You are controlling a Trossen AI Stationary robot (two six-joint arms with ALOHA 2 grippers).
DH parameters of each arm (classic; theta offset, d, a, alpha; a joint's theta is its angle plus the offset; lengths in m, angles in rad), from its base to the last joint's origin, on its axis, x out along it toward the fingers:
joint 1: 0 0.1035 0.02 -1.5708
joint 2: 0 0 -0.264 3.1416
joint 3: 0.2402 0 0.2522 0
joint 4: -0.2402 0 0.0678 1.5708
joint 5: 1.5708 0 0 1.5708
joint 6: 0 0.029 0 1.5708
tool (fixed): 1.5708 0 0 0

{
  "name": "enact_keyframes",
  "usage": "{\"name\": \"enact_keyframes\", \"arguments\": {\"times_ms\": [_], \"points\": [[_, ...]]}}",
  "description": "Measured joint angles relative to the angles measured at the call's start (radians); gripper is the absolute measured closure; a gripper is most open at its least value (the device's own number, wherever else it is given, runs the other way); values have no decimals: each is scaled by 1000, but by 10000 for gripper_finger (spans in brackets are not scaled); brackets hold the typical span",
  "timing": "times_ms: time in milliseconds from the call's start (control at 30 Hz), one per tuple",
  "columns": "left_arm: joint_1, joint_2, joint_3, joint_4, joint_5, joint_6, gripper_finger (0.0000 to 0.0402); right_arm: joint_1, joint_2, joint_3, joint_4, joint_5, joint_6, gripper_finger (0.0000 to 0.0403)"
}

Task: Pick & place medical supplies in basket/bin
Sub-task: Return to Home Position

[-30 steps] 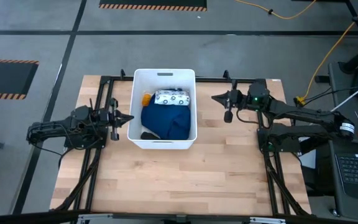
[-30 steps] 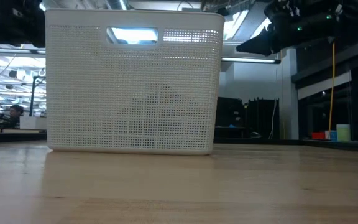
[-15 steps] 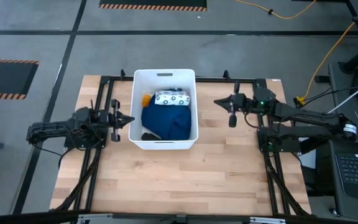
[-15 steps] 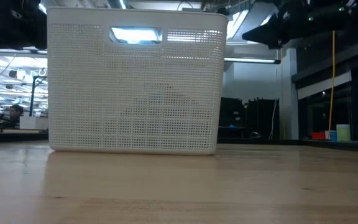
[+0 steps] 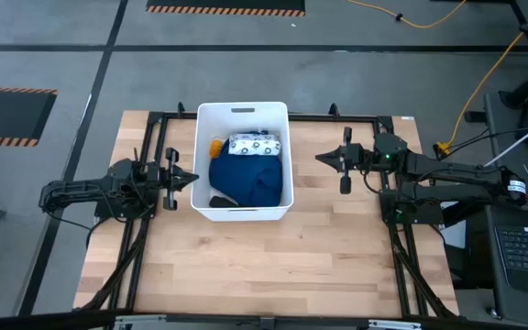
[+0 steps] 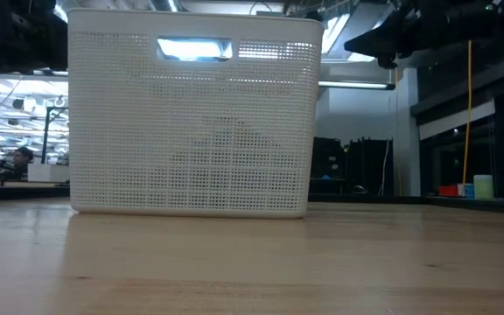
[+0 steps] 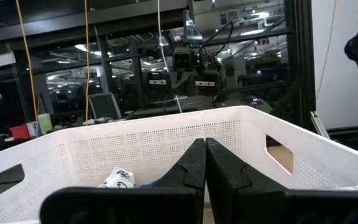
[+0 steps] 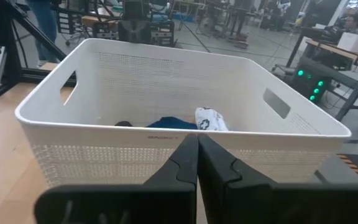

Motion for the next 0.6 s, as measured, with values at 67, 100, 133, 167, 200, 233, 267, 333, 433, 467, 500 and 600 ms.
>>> {"name": "enact_keyframes", "arguments": {"times_ms": [67,100,133,167,200,233,267,333,433,467,500,600], "points": [[0,0,0,0,0,0,397,-2,-9,0,-1,0,-2,396],[0,0,0,0,0,-1,397,-5,-17,0,-4,0,-7,396],[0,0,0,1,0,-2,397,-8,-29,0,-11,0,-16,396],[0,0,0,1,0,-2,398,-11,-43,0,-20,0,-20,396],[0,0,0,2,0,-2,399,-11,-57,-2,-23,0,-20,396],[0,0,0,2,0,-2,399,-12,-74,-11,-14,0,-21,397],[0,0,0,2,0,-2,400,-12,-94,-31,0,-1,-25,399],[0,0,0,3,0,-2,399,-12,-132,-87,34,-5,-26,400],[0,0,0,3,0,-4,396,-12,-205,-174,71,-5,-23,399],[0,0,0,3,0,-11,395,-12,-233,-196,81,-5,-23,399],[0,0,0,4,0,-18,394,-12,-265,-217,81,-5,-23,400],[0,0,0,4,2,-57,394,-12,-364,-277,75,-6,-22,401]]}}
